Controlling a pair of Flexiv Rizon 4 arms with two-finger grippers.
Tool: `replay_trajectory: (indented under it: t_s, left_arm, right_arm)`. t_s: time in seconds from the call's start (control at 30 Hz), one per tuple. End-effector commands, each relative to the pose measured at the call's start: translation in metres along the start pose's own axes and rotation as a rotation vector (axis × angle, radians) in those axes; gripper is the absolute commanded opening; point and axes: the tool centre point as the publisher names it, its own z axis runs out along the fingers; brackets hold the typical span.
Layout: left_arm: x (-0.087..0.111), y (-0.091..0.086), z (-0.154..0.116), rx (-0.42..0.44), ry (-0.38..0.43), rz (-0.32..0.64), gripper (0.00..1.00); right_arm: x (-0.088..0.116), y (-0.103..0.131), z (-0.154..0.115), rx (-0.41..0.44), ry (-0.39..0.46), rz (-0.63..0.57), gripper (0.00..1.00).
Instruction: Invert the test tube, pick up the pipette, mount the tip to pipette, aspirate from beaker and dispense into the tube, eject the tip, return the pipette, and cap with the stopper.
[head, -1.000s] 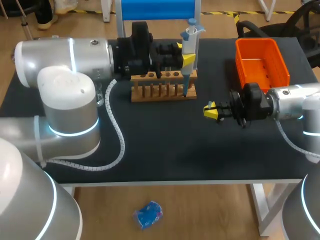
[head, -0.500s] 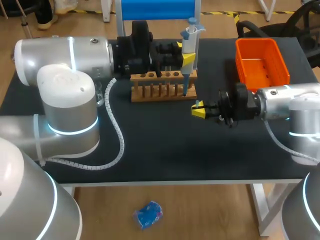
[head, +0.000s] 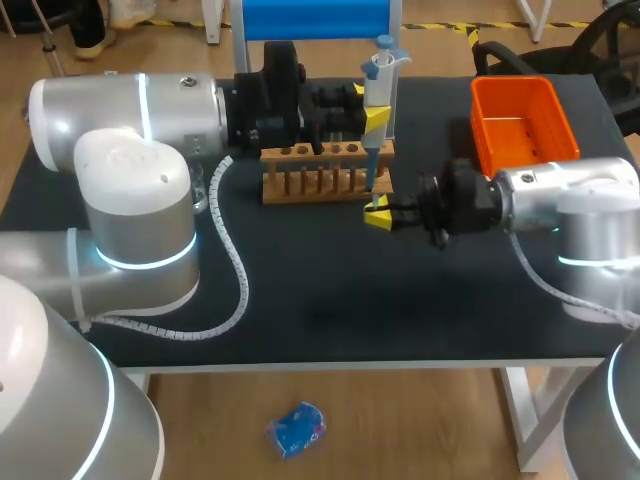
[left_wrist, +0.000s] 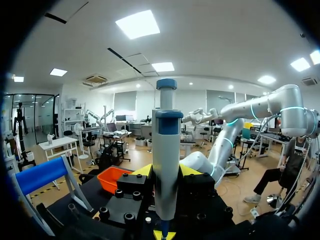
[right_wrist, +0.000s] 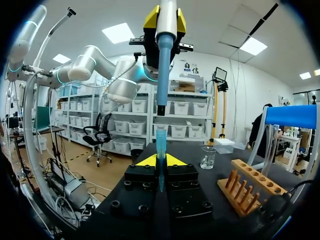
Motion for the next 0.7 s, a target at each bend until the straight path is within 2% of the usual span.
replay_trajectory:
  t_s: [0.03,0.7]
  left_arm:
    - [0.000,0.000,0.000,0.003,0.002,0.001,0.00]
    - [0.000,0.000,0.000,0.003,0.002,0.001,0.00]
  right_arm:
    - [-0.006,0.001,0.007,0.001,0.006,-0.005,0.00]
    - [-0.004,0.016,0.004,-0.010,0.009,-0.040,0.00]
